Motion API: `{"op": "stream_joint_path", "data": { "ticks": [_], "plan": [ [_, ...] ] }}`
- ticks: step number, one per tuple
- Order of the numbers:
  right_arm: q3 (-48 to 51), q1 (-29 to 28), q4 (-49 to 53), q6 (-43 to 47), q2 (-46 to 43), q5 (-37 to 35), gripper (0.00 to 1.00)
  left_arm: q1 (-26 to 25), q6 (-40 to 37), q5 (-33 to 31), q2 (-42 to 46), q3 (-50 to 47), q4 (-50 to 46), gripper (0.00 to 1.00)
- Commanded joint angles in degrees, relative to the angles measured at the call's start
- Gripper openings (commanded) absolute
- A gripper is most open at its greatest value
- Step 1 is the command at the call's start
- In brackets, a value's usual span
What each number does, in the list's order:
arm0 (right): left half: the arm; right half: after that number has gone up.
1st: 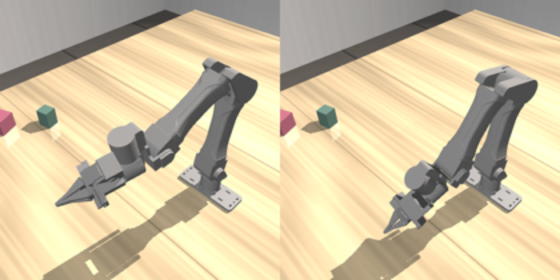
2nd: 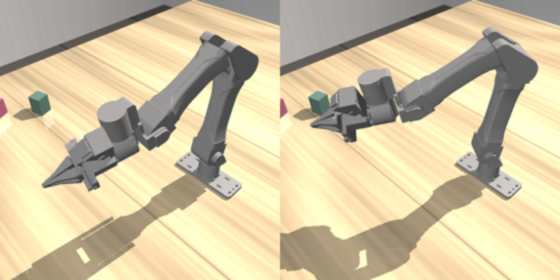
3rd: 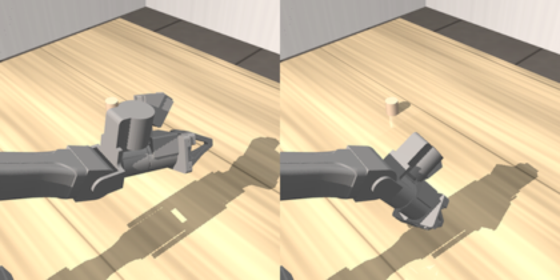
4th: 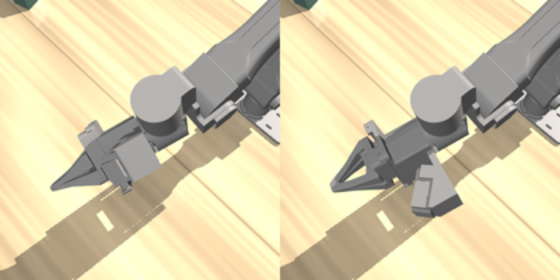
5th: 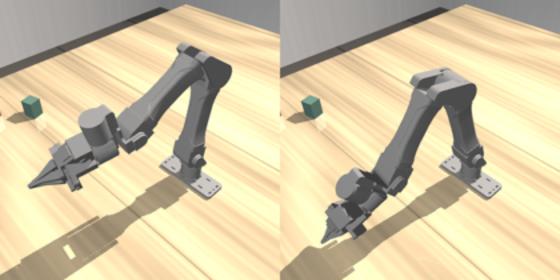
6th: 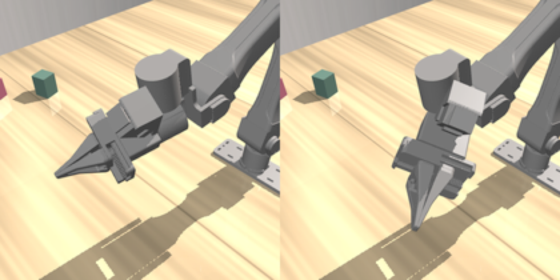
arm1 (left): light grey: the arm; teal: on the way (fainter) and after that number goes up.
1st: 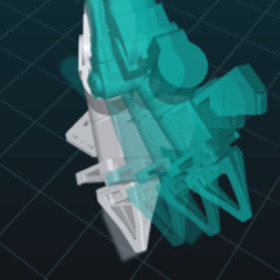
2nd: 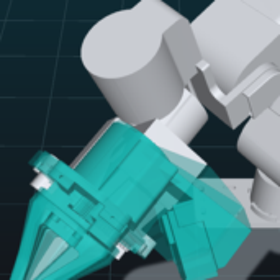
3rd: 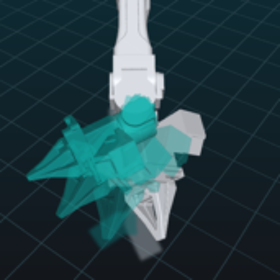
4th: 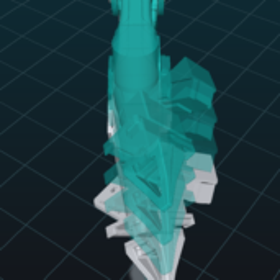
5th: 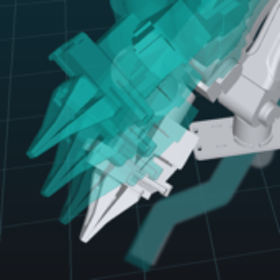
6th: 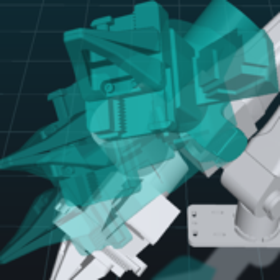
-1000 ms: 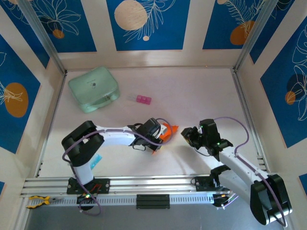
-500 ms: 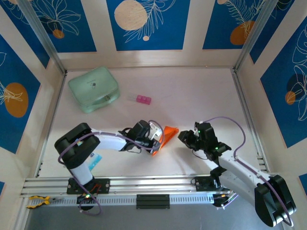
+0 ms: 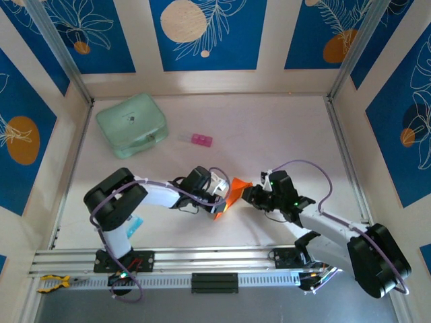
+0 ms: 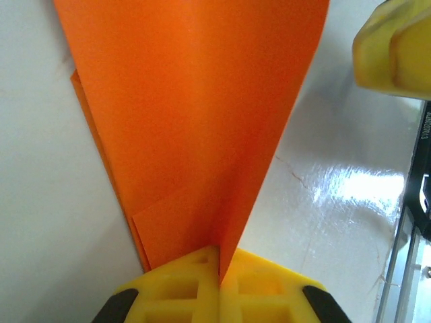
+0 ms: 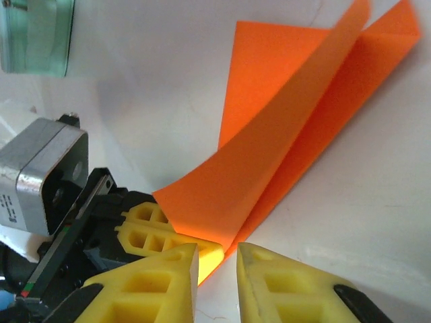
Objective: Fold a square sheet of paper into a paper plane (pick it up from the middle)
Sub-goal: Fold the wing for the fifth time at the center of the table.
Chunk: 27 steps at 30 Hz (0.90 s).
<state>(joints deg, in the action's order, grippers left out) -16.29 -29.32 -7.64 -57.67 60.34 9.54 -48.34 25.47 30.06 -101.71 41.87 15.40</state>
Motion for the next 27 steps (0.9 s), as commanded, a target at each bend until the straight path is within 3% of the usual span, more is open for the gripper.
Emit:
{"op": "stream_joint_path", "data": {
  "ticks": [1,11,27],
  "plan": [
    [-2.03,-0.85,-3.23,2.07,2.36,3.78,0.22,0.60,0.43,2.31,-1.94,1.01,-3.33,0.00],
    [-5.37,-1.29,-7.39,3.91,10.66,8.80,0.15,1.66,0.41,3.75,-3.50,2.38,-6.55,0.00],
    [-6.70,-1.53,-10.52,1.13,18.28,6.37,0.12,1.56,-1.79,6.33,-5.86,6.30,-12.22,0.00]
  ]
}}
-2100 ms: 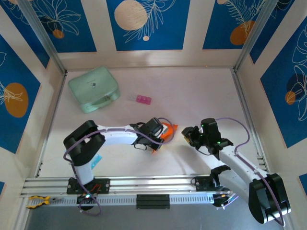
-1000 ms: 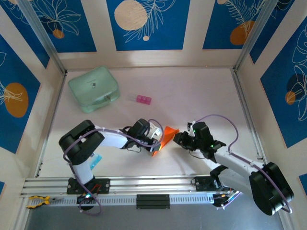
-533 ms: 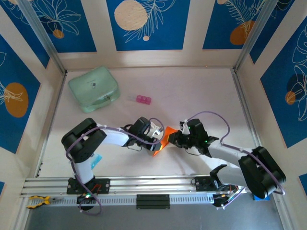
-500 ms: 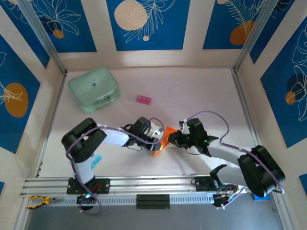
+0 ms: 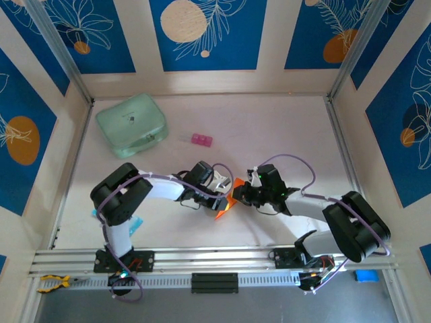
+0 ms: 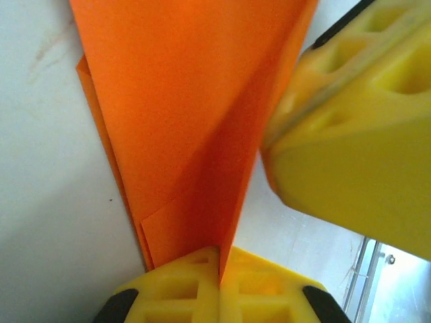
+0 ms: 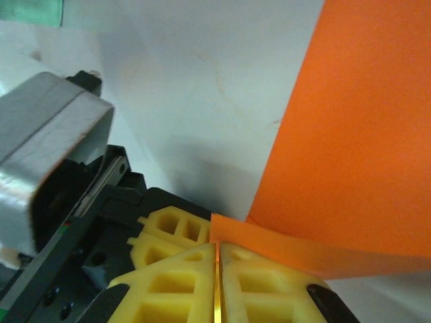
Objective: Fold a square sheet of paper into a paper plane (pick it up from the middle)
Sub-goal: Fold the wing for the fifth time at the center of the table.
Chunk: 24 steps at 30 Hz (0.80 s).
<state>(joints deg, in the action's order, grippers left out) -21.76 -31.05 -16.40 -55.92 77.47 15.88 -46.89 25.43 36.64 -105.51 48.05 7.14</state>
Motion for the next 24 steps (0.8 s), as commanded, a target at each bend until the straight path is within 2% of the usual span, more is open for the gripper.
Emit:
{"op": "stream_joint_path", "data": {
  "ticks": [1,7,24],
  "plan": [
    [-1.35,0.35,-1.54,-0.66,1.50,-0.17,0.11,0.13,-1.94,-0.22,-2.04,0.19,-4.27,0.00],
    [-1.70,1.03,3.29,-1.47,2.46,-3.63,0.10,0.08,-2.67,0.04,-1.73,0.53,-4.87,0.04],
    [-0.36,1.38,2.21,-2.19,4.53,-4.10,0.10,0.13,-0.35,2.84,-0.10,0.16,-0.46,0.17]
  ]
}}
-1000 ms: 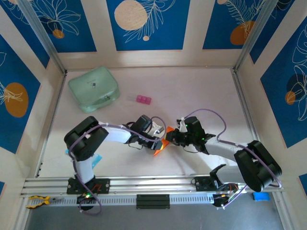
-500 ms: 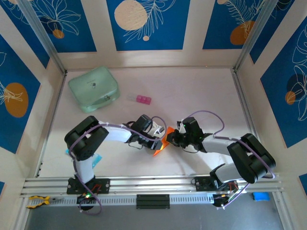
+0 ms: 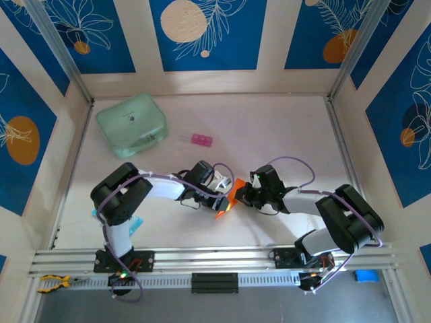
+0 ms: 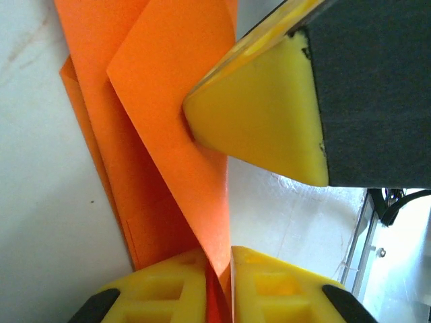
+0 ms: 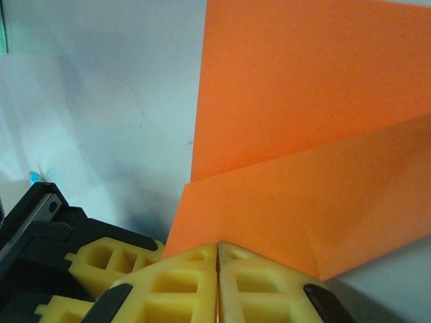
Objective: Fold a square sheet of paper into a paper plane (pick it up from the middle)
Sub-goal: Fold the wing for the fifth time at the center of the table.
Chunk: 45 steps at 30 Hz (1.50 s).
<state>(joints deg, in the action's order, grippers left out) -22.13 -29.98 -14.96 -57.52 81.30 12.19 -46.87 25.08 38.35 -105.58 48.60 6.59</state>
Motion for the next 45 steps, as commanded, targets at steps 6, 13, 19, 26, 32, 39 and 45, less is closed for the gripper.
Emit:
{"op": "stream_joint_path", "data": {
  "ticks": [6,13,19,26,32,39,45],
  "plan": [
    [0.09,0.36,0.88,-0.49,0.62,-0.51,0.10,0.11,0.98,1.13,-0.22,-0.89,1.08,0.09],
    [-0.01,0.95,1.95,-0.03,-1.13,-0.15,0.11,0.19,1.91,-1.15,-0.77,-1.75,-0.34,0.00],
    [1.25,4.14,3.67,0.99,-6.83,1.57,0.12,1.09,3.66,-2.22,-0.85,-2.71,-0.62,0.00],
    [0.80,5.36,4.43,3.93,-8.39,5.14,0.12,1.82,5.78,-2.39,-1.21,-4.08,0.98,0.00],
    [-0.62,5.35,2.81,5.21,-4.56,7.30,0.11,2.33,7.03,-1.82,-1.56,-5.03,2.45,0.00],
    [-2.54,5.75,0.32,6.01,0.73,8.64,0.11,2.65,7.26,-2.14,-1.54,-5.22,2.29,0.00],
    [-3.86,6.74,-1.65,6.07,4.98,8.81,0.11,2.71,7.23,-2.57,-1.38,-5.47,2.13,0.00]
  ]
}}
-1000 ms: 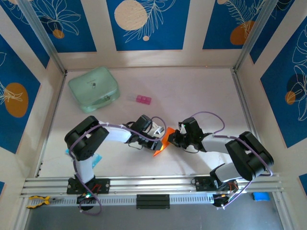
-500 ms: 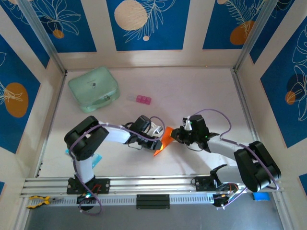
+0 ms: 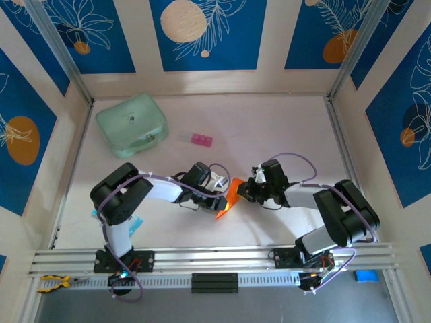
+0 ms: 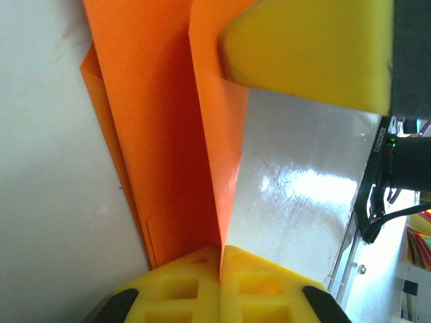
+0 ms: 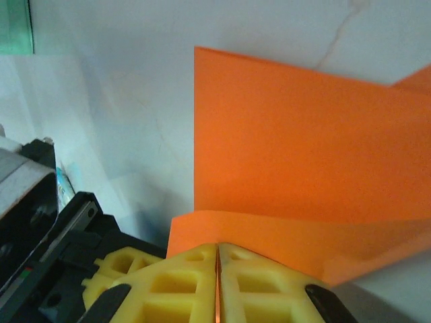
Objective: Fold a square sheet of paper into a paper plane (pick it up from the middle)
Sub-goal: Fold the wing for the fifth time at the center of the table.
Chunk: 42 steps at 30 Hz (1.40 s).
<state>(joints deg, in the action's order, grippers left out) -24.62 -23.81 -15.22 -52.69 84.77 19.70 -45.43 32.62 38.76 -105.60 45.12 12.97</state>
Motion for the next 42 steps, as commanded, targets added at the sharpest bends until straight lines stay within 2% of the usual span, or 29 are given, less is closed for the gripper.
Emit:
{"op": "stream_joint_path", "data": {
  "ticks": [1,6,13,22,25,31,42],
  "plan": [
    [-1.75,0.75,-1.24,1.28,2.19,1.30,0.11,1.24,-0.43,-2.98,-1.36,-1.97,-4.28,0.00],
    [-2.65,1.09,0.23,0.87,6.48,0.60,0.08,1.26,-1.19,-2.95,-0.60,-2.03,-4.72,0.00],
    [-2.55,1.08,1.69,-0.66,9.75,-1.00,0.06,1.04,-2.87,1.51,3.12,-2.32,-4.95,0.17],
    [-3.24,0.87,3.66,0.32,10.10,-1.51,0.06,0.66,-2.53,3.51,7.60,-3.20,-4.41,0.16],
    [-3.52,0.64,4.06,0.53,10.41,-1.51,0.06,0.63,-2.01,2.59,8.30,-2.87,-3.94,0.21],
    [-3.67,0.35,4.41,0.62,10.41,-1.52,0.06,0.70,-0.12,1.23,6.41,-1.47,-3.45,0.26],
    [-3.72,0.21,4.89,0.80,10.33,-1.60,0.06,0.78,1.28,0.32,5.96,-1.22,-2.76,0.25]
  ]
}}
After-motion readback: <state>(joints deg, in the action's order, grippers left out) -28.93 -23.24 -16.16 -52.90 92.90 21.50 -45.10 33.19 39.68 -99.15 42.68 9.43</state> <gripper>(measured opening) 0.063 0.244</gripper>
